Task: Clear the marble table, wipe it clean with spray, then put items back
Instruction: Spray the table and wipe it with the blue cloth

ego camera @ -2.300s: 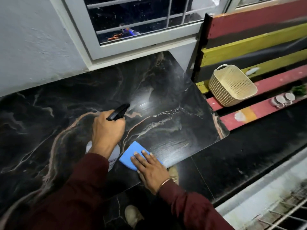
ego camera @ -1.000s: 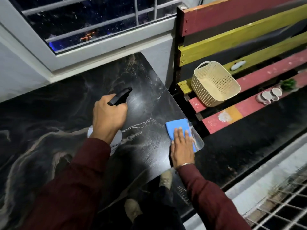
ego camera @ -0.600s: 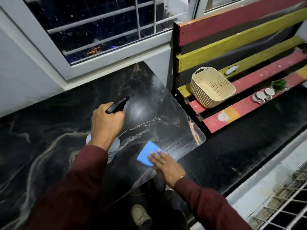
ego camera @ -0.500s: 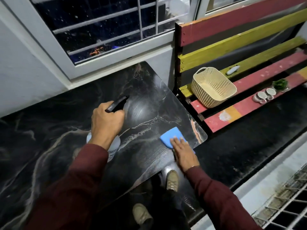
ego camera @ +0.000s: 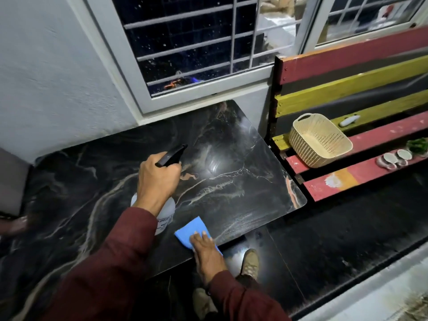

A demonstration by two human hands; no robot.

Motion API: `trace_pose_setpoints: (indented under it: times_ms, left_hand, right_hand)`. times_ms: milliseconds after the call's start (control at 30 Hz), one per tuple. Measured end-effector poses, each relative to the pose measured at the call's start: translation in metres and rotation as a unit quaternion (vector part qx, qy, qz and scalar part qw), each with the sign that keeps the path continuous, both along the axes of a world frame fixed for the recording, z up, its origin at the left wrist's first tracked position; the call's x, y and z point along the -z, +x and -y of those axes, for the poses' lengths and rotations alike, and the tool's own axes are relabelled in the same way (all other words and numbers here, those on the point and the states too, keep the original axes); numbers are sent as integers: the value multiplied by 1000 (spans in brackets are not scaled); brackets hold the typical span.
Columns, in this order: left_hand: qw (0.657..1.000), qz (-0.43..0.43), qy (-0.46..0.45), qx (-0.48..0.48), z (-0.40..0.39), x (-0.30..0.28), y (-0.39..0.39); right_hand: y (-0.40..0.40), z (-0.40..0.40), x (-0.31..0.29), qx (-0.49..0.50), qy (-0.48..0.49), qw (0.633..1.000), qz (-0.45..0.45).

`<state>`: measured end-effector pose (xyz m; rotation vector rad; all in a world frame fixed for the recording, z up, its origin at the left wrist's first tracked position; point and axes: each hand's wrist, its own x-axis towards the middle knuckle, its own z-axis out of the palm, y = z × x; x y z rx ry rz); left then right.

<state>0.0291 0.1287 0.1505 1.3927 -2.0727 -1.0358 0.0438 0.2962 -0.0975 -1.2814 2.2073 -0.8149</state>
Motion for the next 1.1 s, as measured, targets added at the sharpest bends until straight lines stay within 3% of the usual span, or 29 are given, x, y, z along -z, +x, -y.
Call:
trace_pose_setpoints:
  times_ms: [133,267,400,500,733,833,1000,1100]
  left_hand:
    - [999,-5,-8,-31,7,-10,30]
    - [999,-18,-17,-36,10,-23,56]
    - [998,-44,-4,-49,9,-34,71]
    - [997,-66,10,-48,7,-41,77]
    - [989,-130,55,-46,6,-50,75]
    - [985,-152,69,-32,3,-50,66]
    - [974,-200,96,45,-6,-46,36]
    - [959,-236,140,75,-17,-47,5]
  right_hand:
    - [-9,30,-42,174,-22,960,218]
    - [-36,56,-97,230,-101,899,359]
    - [-56,67,-143,323,-134,783,514]
    - [-66,65,-167,315,-132,711,614]
    - [-81,57,-218,195,-169,641,723]
    - [-92,50,-235,153,-169,658,717]
    - [-117,37,-245,215,-172,755,595]
    - [-144,21,-246,268,-203,756,562]
